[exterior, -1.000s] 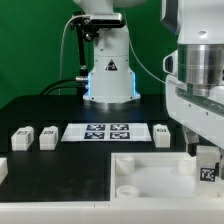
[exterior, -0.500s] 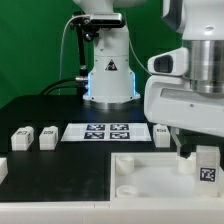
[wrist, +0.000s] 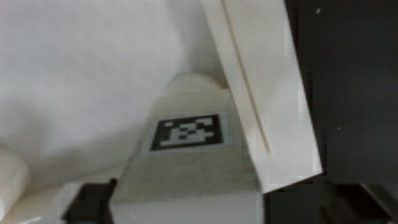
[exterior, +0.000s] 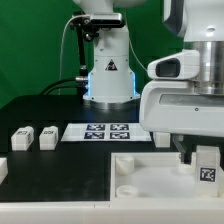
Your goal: Assemble one leg
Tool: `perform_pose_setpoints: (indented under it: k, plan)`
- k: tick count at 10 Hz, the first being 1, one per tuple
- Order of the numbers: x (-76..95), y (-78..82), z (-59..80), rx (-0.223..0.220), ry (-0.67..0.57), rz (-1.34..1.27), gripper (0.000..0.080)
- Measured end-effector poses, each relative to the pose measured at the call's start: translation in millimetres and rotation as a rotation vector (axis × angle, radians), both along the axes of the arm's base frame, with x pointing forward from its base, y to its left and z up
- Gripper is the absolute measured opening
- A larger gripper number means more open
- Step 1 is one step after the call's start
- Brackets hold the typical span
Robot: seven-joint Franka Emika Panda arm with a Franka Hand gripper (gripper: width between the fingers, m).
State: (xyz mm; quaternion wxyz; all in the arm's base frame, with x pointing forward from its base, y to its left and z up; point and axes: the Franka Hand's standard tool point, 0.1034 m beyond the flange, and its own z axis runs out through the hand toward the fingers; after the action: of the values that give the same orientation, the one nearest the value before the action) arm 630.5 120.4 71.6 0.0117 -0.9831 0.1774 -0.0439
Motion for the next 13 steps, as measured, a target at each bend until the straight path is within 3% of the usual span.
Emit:
perform_pose_setpoints:
  k: [1, 2, 5, 9, 13]
  plan:
    - [-0.1, 0.1, -0.2, 0.002, 0.0, -0.017, 0.0349]
    - [-0.8, -2.2, -1.0, 0.017, 0.005, -0.185, 0.0297]
    - [0.1, -12.9, -1.7, 0.058, 0.014, -0.603, 0.0297]
    - [-2.6, -10.3, -2.6, 0.202, 0.09, -1.337, 0.0297]
    - [-4.4, -10.6, -3.0, 0.216, 0.116, -1.66, 0.0297]
